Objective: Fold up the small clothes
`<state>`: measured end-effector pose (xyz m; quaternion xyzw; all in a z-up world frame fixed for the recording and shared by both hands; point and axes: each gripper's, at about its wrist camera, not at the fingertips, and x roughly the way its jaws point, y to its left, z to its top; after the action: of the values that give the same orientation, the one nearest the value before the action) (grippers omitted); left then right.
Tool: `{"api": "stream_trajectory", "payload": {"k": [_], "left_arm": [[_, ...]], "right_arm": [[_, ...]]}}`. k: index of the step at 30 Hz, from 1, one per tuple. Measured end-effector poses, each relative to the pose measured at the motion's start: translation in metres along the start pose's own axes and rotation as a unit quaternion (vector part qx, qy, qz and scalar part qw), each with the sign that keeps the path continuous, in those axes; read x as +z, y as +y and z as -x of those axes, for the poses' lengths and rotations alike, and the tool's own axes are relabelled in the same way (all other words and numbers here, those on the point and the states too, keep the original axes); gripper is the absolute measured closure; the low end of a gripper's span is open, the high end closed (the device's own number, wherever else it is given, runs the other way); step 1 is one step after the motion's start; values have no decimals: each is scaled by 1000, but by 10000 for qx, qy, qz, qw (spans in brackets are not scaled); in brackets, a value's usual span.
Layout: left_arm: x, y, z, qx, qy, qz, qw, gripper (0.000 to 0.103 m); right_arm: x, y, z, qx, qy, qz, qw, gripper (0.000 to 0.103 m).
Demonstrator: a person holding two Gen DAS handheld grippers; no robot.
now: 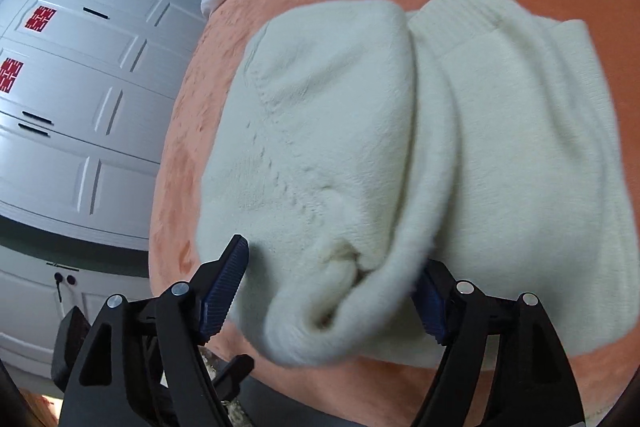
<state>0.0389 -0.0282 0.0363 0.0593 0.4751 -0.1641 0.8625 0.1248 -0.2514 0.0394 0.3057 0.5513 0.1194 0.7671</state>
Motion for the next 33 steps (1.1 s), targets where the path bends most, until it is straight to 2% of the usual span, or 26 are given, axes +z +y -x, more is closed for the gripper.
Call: {"api": "stream_trajectory", "payload": {"k": [1,2,3,4,6,8,11,13,15,16,17,18,20,22,24,25,28,30,33], "left_arm": [[0,3,-7,101,39,14,9999,20],[-1,4,-9,95,51,64,9999,24],[2,7,-13,49,94,162,9998,42],[2,9,-13,-25,181,258,9995,58],[6,10,-9,-344,238,477,9980,81],[10,0,3,-511,54,419,9978,82],[13,-19,8,-625,32,302,9976,84],[12,-27,-2,-593,175,269,9977,84],[10,-35,-14,-560,345,152,9977,84],[7,-41,-17,-503,399,75,9979,84],[6,-44,-18,-396,394,27,9984,84],[5,-46,-17,-347,377,14,9987,84],[6,-44,-16,-365,420,126,9984,84],[9,-41,-11,-398,485,227,9978,80],[9,-40,-1,-409,502,282,9975,78],[8,-40,5,-403,466,278,9977,75],[3,-42,16,-235,391,169,9988,66],[1,-42,17,-210,437,141,9987,65],[1,-41,35,-485,260,266,9981,64]], "right_arm": [[1,8,-6,-200,9,87,9998,34],[2,16,-7,-397,-53,215,9990,57],[5,26,-3,-587,-205,395,9973,80],[10,36,9,-625,-402,570,9956,82],[17,50,49,-123,-928,684,9933,84],[10,64,100,177,-1476,951,9843,85],[-7,47,143,33,-2058,1016,9733,85],[-16,-6,135,-420,-1928,538,9789,85],[-26,-68,100,-852,-1436,-88,9859,85],[-34,-95,79,-916,-1143,-384,9885,86],[-42,-109,72,-717,-1175,-515,9891,86],[-48,-113,71,-469,-1357,-596,9878,85],[-46,-114,75,-308,-1396,-830,9862,84],[-42,-105,79,-471,-1351,-719,9871,82],[-47,-92,89,-642,-1390,-550,9867,74],[-49,-85,97,-839,-1484,-463,9843,65],[-59,-66,114,-1418,-1698,-147,9751,56],[-64,-67,122,-1447,-1687,-111,9749,47],[-64,-86,121,-1286,-1530,-234,9795,44]]}}
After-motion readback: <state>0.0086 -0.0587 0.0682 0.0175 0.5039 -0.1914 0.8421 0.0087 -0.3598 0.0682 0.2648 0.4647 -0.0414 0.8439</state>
